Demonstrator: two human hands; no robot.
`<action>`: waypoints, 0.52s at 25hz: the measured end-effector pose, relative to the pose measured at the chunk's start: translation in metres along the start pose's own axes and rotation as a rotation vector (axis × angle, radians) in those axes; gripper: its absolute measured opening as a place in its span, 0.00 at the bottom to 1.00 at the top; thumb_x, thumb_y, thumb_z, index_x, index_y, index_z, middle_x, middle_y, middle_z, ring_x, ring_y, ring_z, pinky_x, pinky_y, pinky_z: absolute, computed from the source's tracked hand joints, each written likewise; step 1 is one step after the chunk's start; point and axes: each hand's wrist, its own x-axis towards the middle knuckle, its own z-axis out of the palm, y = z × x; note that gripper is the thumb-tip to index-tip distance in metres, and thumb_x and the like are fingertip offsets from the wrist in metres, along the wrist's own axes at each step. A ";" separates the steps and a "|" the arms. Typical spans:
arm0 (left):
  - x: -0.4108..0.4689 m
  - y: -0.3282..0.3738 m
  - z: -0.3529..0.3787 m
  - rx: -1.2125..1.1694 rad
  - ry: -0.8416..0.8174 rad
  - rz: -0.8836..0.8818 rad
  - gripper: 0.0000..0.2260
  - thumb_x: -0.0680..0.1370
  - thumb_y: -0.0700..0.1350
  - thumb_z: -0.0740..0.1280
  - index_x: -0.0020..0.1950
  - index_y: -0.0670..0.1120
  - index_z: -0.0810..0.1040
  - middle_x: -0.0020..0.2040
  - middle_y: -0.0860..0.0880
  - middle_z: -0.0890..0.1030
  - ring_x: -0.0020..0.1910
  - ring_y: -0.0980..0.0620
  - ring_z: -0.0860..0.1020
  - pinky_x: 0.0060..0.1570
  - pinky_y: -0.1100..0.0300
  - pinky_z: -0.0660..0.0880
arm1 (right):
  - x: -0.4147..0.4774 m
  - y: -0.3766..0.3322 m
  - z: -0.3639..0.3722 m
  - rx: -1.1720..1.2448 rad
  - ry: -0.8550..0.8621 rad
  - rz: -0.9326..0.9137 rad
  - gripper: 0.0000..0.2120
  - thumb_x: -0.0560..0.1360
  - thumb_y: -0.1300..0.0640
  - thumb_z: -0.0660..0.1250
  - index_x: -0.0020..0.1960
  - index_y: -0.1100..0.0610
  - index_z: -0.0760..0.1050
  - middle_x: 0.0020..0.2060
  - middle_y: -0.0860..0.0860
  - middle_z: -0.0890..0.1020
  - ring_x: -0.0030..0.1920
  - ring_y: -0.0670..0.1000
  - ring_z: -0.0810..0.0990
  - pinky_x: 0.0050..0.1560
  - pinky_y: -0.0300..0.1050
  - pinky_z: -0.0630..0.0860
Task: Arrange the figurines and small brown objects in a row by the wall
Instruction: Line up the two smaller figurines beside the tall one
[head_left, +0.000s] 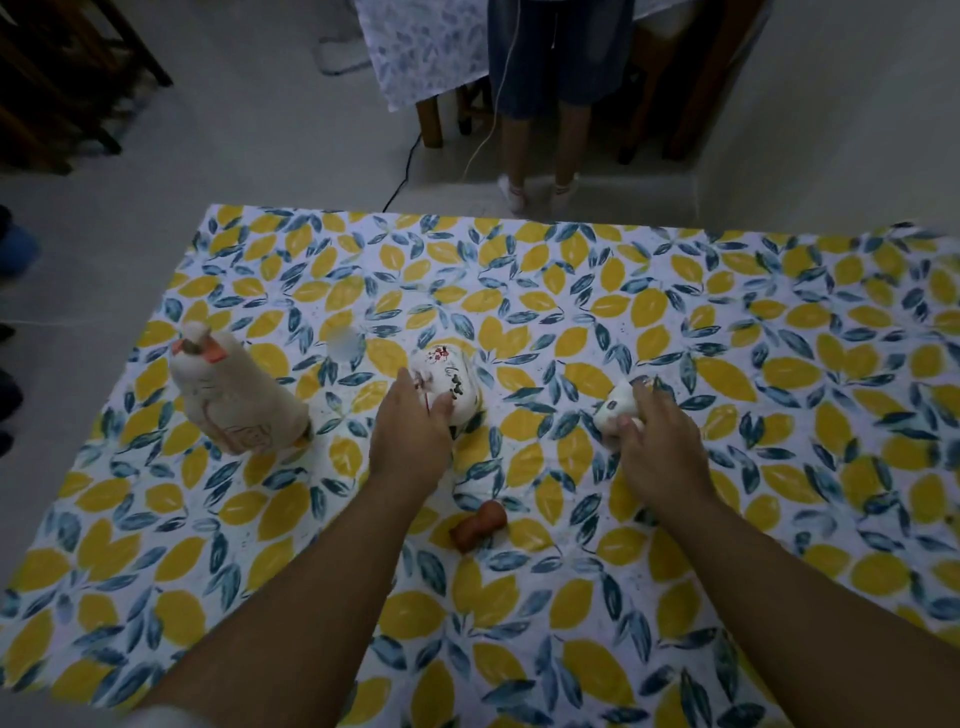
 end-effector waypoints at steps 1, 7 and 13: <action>0.005 0.000 0.002 0.008 -0.020 0.013 0.36 0.81 0.62 0.60 0.82 0.47 0.50 0.81 0.43 0.57 0.79 0.41 0.57 0.73 0.43 0.62 | 0.002 0.000 0.003 0.027 -0.029 -0.009 0.25 0.84 0.48 0.56 0.80 0.50 0.58 0.79 0.56 0.64 0.77 0.60 0.62 0.74 0.61 0.63; 0.021 0.039 0.015 -0.135 -0.048 0.185 0.39 0.75 0.58 0.71 0.81 0.54 0.55 0.75 0.44 0.67 0.73 0.44 0.66 0.64 0.52 0.70 | 0.005 -0.029 0.012 0.276 -0.027 -0.150 0.23 0.82 0.55 0.64 0.76 0.53 0.67 0.73 0.53 0.71 0.73 0.54 0.68 0.68 0.49 0.68; 0.019 0.057 0.009 -0.023 -0.176 0.336 0.36 0.77 0.40 0.70 0.80 0.53 0.56 0.78 0.42 0.61 0.74 0.40 0.64 0.61 0.45 0.73 | 0.014 -0.060 0.031 0.120 -0.083 -0.180 0.26 0.80 0.62 0.65 0.76 0.59 0.65 0.74 0.59 0.66 0.74 0.60 0.65 0.69 0.52 0.66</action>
